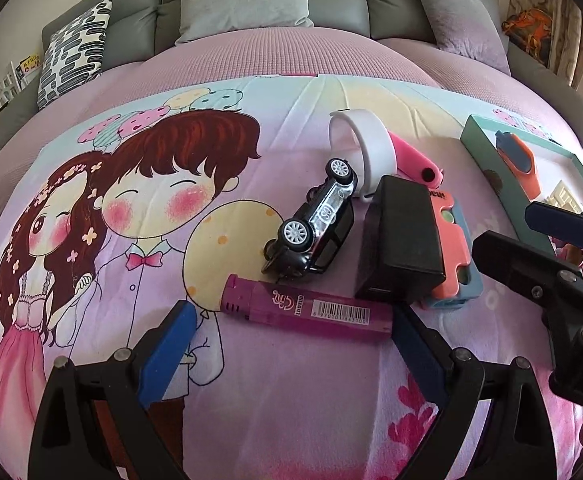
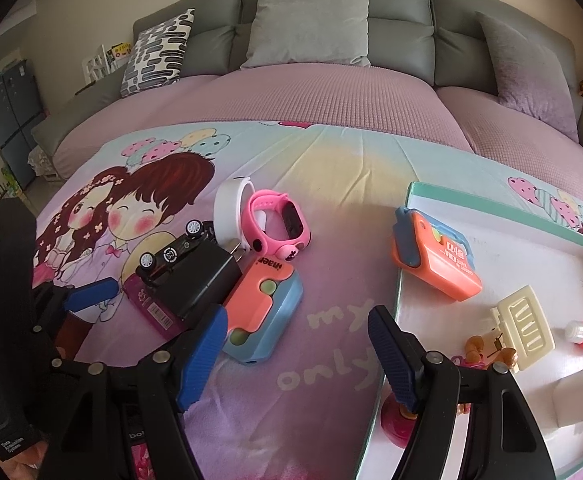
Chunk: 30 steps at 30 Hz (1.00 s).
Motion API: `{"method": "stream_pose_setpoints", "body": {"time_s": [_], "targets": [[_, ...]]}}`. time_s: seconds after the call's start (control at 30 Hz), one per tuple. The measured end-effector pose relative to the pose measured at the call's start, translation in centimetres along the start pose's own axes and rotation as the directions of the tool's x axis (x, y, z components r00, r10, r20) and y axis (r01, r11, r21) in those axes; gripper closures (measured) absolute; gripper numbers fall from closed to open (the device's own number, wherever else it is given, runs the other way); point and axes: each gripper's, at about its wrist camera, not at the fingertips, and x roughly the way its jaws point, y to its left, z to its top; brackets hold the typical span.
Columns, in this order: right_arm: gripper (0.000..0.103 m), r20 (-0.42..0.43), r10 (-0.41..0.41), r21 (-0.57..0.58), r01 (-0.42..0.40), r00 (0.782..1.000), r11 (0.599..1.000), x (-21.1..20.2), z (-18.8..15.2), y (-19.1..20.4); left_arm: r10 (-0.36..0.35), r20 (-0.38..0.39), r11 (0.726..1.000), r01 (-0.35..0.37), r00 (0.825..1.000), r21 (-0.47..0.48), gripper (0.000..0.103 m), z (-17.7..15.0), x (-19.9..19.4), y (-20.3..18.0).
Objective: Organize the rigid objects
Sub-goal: 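Lower the left tool onto the magenta tube while the right tool approaches the coral-and-blue case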
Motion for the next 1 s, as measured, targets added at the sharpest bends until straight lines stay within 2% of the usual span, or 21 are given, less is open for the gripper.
{"method": "stream_pose_setpoints", "body": {"time_s": [0.43,0.53,0.57,0.83,1.0], "targets": [[0.027,-0.005,0.007,0.014,-0.007,1.000,1.000,0.1,0.0,-0.2,0.016,0.003,1.000,-0.016,1.000,0.014,0.007,0.1,0.1,-0.1],[0.027,-0.007,0.012,0.017,-0.012,1.000,1.000,0.1,0.0,-0.3,0.019,0.011,1.000,-0.019,1.000,0.024,0.015,0.1,-0.1,-0.3],[0.027,-0.007,0.013,0.017,-0.013,1.000,1.000,0.2,0.0,-0.3,0.016,0.014,1.000,-0.016,1.000,0.022,0.021,0.2,-0.2,-0.3],[0.027,-0.013,0.011,0.013,-0.010,1.000,1.000,0.3,0.0,-0.2,0.016,0.007,1.000,-0.016,1.000,0.001,0.021,0.3,-0.1,0.0],[0.027,-0.017,0.016,0.008,-0.016,1.000,1.000,0.5,-0.1,0.0,0.048,-0.012,0.998,-0.049,0.999,-0.047,0.021,0.2,-0.4,1.0]]}}
